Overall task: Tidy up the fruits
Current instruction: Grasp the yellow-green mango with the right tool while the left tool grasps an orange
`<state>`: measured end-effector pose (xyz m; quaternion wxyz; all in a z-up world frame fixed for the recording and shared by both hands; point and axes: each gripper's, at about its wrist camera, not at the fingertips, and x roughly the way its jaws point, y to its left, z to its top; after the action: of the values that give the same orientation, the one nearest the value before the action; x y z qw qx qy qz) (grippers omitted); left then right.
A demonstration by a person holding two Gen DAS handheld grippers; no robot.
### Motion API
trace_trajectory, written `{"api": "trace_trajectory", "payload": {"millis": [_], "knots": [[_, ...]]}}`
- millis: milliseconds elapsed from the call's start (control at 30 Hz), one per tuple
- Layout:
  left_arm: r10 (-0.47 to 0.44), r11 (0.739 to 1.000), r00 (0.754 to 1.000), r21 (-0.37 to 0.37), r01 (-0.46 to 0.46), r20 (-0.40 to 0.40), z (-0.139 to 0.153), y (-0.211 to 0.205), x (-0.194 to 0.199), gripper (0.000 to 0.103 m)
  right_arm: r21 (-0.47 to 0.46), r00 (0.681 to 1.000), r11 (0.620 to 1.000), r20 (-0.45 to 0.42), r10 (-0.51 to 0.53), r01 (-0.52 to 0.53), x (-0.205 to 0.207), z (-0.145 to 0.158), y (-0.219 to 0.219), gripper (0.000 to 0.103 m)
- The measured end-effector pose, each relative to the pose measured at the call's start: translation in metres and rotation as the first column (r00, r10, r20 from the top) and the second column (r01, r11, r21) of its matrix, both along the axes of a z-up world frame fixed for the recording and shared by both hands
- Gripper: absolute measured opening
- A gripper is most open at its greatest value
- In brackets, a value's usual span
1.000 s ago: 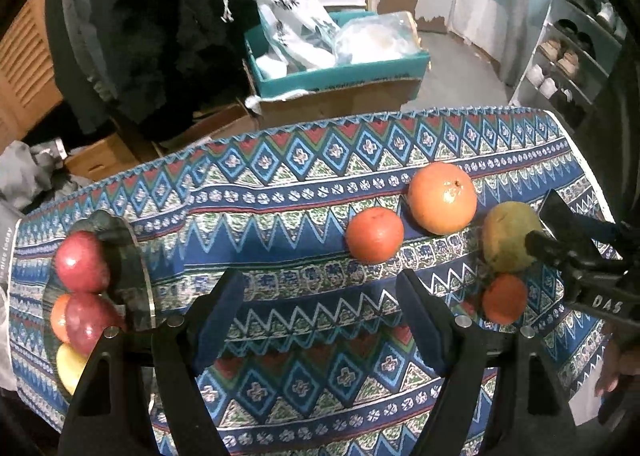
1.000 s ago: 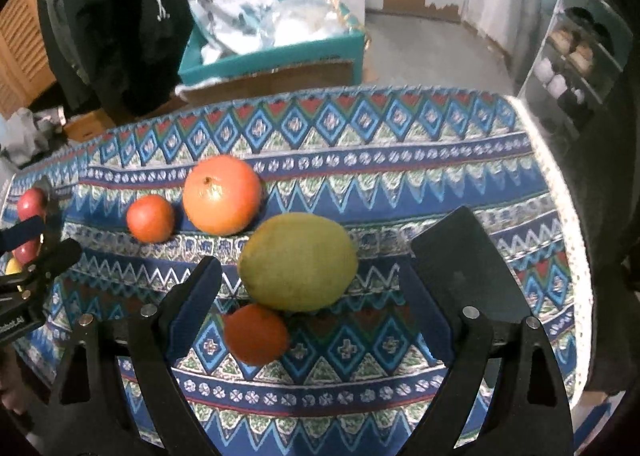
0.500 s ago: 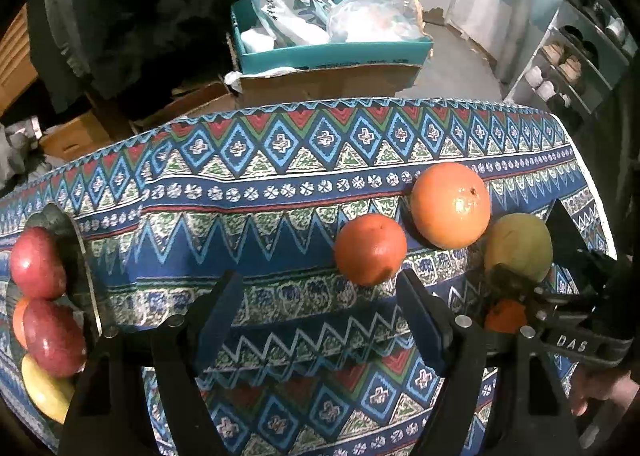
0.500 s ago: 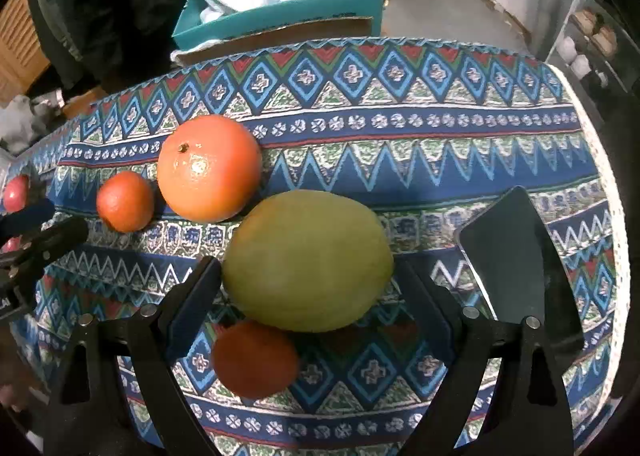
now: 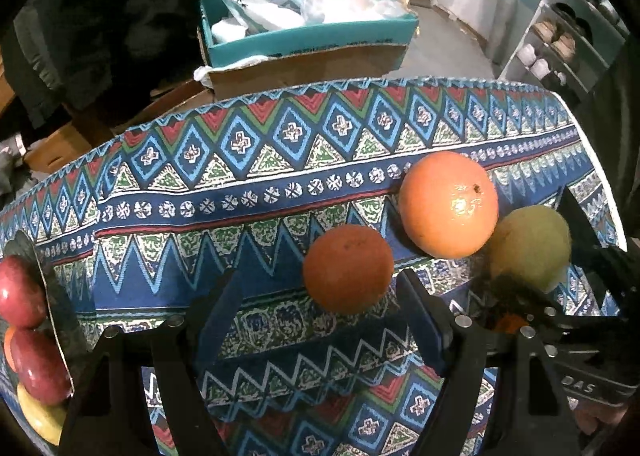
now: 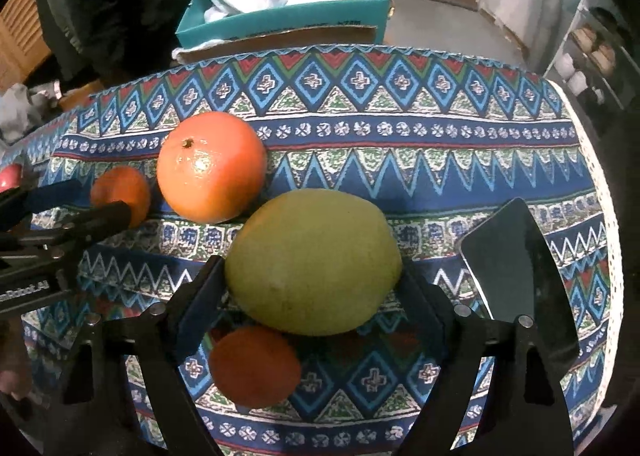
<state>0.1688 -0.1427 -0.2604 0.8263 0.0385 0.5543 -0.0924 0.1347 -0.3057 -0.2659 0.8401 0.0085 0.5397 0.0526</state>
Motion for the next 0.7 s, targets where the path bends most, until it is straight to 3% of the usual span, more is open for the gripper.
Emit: {"api": "trace_trajectory", "payload": {"millis": [267, 433, 533, 700], "knots": [[0.017, 1.0, 1.0, -0.014, -0.017, -0.011, -0.01, -0.002, 0.007, 0.078, 0.0, 1.0, 1.0, 0.023, -0.01, 0.01, -0.005, 0.012, -0.01, 0.084], [-0.027, 0.997, 0.999, -0.075, 0.025, -0.034, -0.014, -0.007, 0.008, 0.047, -0.011, 0.999, 1.0, 0.031, -0.008, 0.008, -0.005, 0.015, -0.009, 0.084], [-0.043, 0.998, 0.999, -0.042, 0.042, -0.024, -0.011, -0.011, 0.005, 0.046, -0.018, 0.999, 1.0, 0.043, -0.007, 0.008, -0.005, 0.018, -0.008, 0.084], [-0.033, 0.998, 0.999, -0.051, 0.033, 0.012, 0.003, -0.007, -0.004, 0.046, -0.021, 0.997, 1.0, 0.073, -0.01, 0.012, -0.007, 0.03, -0.009, 0.084]]}}
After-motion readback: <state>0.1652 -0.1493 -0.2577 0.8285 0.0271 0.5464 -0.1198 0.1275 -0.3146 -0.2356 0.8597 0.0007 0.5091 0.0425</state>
